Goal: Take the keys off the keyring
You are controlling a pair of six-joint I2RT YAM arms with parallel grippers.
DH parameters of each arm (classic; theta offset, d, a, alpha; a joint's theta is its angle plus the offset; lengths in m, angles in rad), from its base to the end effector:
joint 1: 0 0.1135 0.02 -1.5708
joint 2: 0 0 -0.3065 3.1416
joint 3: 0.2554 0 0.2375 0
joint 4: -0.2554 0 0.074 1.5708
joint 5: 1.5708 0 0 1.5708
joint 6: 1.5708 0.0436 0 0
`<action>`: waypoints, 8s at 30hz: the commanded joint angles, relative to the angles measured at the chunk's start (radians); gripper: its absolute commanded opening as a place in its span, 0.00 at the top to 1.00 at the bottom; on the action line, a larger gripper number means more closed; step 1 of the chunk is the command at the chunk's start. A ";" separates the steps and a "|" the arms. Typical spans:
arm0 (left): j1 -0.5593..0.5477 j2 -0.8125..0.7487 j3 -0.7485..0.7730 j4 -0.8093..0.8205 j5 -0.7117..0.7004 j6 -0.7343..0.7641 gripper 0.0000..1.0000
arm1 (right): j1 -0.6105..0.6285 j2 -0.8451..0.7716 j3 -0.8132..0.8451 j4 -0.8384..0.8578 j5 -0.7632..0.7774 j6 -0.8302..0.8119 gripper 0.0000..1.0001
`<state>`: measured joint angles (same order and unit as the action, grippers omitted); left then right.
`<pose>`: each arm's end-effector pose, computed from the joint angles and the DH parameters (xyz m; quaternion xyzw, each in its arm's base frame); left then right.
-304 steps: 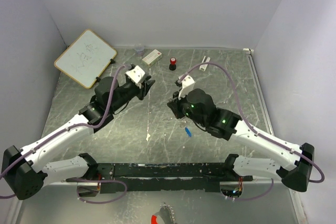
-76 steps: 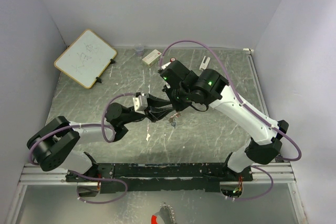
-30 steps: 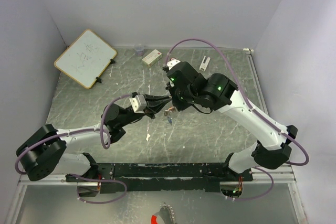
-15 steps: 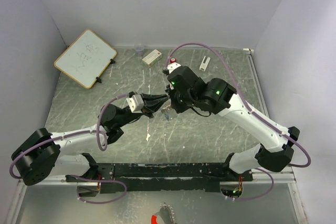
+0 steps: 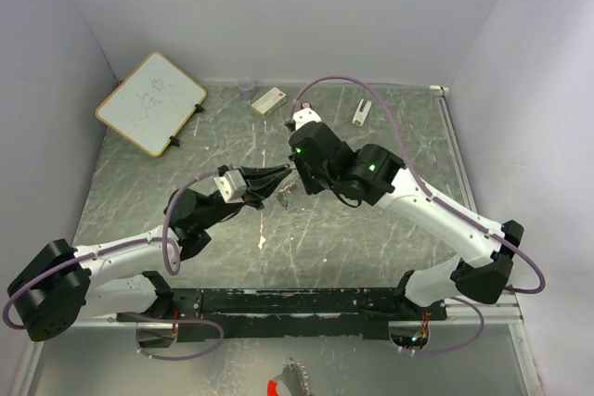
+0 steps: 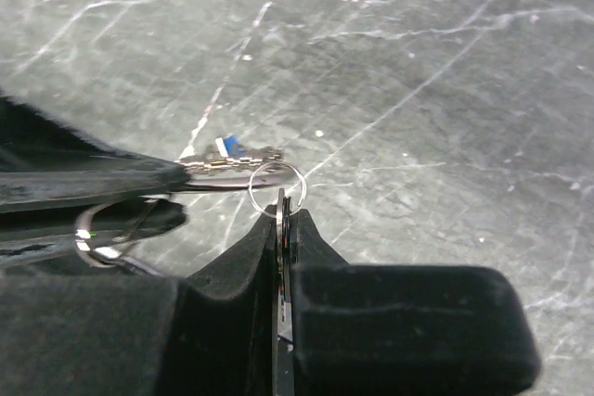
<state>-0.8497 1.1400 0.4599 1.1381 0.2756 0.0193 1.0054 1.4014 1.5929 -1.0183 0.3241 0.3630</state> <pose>0.1313 -0.1674 0.3454 0.3260 0.4254 -0.4057 0.7404 0.1513 0.2126 0.4334 -0.2346 0.8909 0.1102 0.3730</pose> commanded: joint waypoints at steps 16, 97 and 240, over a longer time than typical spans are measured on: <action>0.011 -0.079 -0.061 -0.202 -0.301 0.087 0.93 | -0.386 -0.001 -0.428 0.618 -0.071 0.008 1.00; 0.157 0.050 0.115 -0.090 0.028 -0.318 0.93 | -0.120 -0.020 -1.165 1.990 -0.335 -0.285 0.62; 0.149 0.380 0.050 0.612 0.517 -0.465 0.33 | 0.289 0.168 0.198 -0.320 0.517 0.197 1.00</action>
<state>-0.6971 1.5192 0.4698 1.5265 0.7460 -0.4007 1.2778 1.6222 1.8019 -1.3613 0.8005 0.5728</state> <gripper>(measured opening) 0.672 0.023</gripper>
